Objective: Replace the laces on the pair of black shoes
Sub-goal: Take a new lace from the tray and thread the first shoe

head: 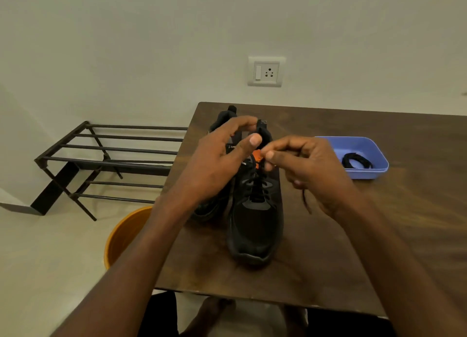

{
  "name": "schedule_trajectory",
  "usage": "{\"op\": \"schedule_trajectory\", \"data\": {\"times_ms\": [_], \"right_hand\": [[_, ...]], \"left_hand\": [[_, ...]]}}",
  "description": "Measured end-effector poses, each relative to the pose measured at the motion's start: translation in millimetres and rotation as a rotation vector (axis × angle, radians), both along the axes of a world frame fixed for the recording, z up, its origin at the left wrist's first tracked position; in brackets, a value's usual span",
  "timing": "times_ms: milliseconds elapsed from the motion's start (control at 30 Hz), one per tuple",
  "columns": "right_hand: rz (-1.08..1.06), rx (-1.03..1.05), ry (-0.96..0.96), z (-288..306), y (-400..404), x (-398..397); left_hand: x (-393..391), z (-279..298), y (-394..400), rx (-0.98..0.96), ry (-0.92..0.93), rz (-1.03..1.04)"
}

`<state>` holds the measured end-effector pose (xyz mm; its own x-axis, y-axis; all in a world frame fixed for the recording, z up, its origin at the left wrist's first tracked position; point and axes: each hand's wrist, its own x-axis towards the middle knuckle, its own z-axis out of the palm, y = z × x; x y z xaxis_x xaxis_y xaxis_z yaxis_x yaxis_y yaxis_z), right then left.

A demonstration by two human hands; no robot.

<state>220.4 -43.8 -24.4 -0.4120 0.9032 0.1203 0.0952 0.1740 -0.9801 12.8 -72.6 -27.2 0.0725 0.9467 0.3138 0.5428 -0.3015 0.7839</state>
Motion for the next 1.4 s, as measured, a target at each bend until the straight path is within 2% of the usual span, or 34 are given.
{"op": "schedule_trajectory", "data": {"times_ms": [67,133,267,367,433,533,600,733,900,1000,1067,1167,1200,1400], "right_hand": [[0.014,0.003,0.001,-2.2,0.3,-6.5],[-0.046,0.006,0.005,-5.0,3.9,-5.7],[-0.279,-0.021,0.026,-13.1,13.3,4.7],[-0.429,0.034,-0.049,-21.6,20.6,7.2],[-0.328,0.074,-0.113,-22.2,19.6,3.9],[-0.131,0.145,-0.154,-21.8,14.2,-7.3],[-0.183,0.133,-0.081,-24.6,14.3,-13.6],[-0.446,0.121,-0.019,-36.1,21.4,-12.8],[-0.344,0.194,-0.078,-44.3,23.1,-22.7],[-0.369,0.24,-0.08,-47.1,24.9,-27.8],[-0.405,0.258,-0.15,-52.6,28.7,-26.7],[-0.371,0.346,-0.466,-63.7,33.1,-25.7],[-0.338,0.34,-0.517,-66.1,34.2,-25.3],[-0.296,0.267,-0.44,-68.3,34.0,-22.7]], "left_hand": [[8.5,3.2,-2.5,-0.06,-0.092,-0.102],[6.9,1.9,-3.8,-0.086,-0.059,-0.122],[-8.1,-8.2,1.7,-0.151,0.101,0.043],[-6.9,-11.3,3.0,-0.102,0.222,0.117],[0.2,-14.3,4.3,-0.047,0.205,0.109],[12.6,-17.2,7.9,-0.018,0.074,0.075],[15.7,-20.4,10.8,-0.019,0.041,0.08],[9.5,-29.0,11.8,-0.058,0.019,0.183],[16.0,-30.4,14.8,0.014,-0.027,0.145],[24.1,-36.6,17.4,0.053,-0.068,0.2],[26.9,-42.9,20.4,0.08,-0.057,0.244],[27.0,-49.7,23.9,0.097,-0.009,0.269],[27.4,-52.0,24.8,0.095,0.016,0.263],[27.4,-54.1,24.6,0.168,0.177,0.204]]}}
